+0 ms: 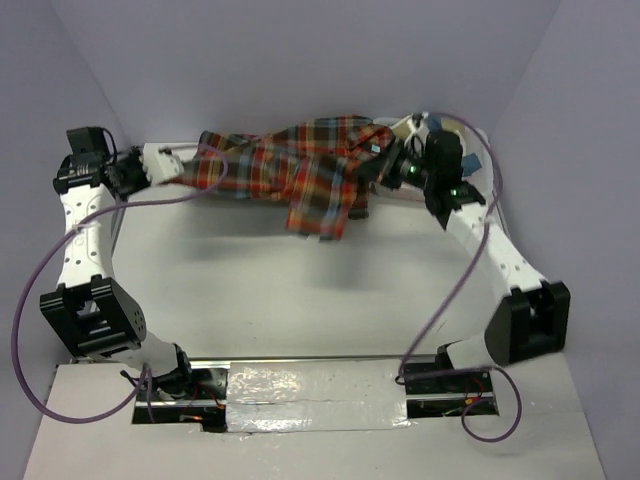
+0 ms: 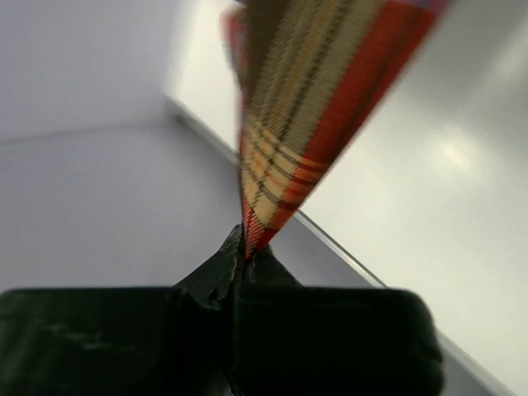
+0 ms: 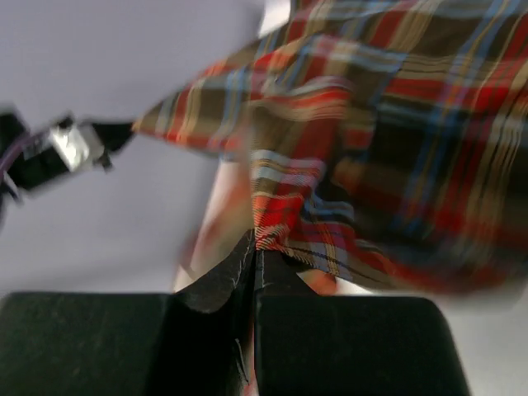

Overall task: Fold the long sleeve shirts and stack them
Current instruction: Flatten the shirt out

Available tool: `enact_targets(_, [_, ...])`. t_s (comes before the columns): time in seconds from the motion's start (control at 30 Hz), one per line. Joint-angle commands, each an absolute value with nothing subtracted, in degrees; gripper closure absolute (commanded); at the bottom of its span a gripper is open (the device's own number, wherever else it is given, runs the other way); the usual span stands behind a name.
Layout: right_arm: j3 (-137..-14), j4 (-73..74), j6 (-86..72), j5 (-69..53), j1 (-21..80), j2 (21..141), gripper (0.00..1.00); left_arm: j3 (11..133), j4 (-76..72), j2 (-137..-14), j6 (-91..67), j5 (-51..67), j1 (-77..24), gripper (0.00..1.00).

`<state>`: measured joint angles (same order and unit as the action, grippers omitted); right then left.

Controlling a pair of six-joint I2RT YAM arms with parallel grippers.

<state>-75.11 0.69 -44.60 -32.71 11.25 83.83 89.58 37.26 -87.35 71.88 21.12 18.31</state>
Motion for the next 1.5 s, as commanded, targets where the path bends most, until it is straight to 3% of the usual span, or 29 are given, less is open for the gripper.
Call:
enact_targets(0.0, [-67.2,5.9,-34.6,-33.7,15.5,66.0,1.0,86.0,63.9,-83.1,94.1,15.2,19.2,1.0])
enact_targets(0.23, [-52.9,20.6,-30.4,-32.7,21.4,51.5,1.0,73.0,68.5,-81.4,95.1,5.6,20.0,1.0])
enact_targets(0.37, [-42.0,21.6,-35.0,-32.6,24.3,47.9,1.0,65.8,68.6,-80.0,95.4,2.6,20.0,1.0])
enact_targets(0.6, [-33.7,22.8,-39.6,-31.5,26.3,37.1,1.0,63.4,70.0,-79.3,94.9,4.7,20.0,1.0])
enact_targets(0.87, [-31.9,16.8,-38.6,-30.6,26.4,43.8,1.0,62.1,62.2,-81.6,89.9,7.2,18.7,0.96])
enact_targets(0.97, [-33.2,16.7,-36.3,-28.8,26.4,46.4,1.0,61.5,62.4,-81.7,89.3,7.6,18.8,0.88])
enact_targets(1.1, [-34.7,18.2,-35.1,-28.3,26.3,47.7,1.0,59.9,62.7,-81.4,89.9,6.1,18.7,1.0])
enact_targets(1.47, [-47.2,15.9,-27.3,-21.1,22.7,59.2,1.0,74.7,56.2,-90.6,71.6,18.9,19.9,1.0])
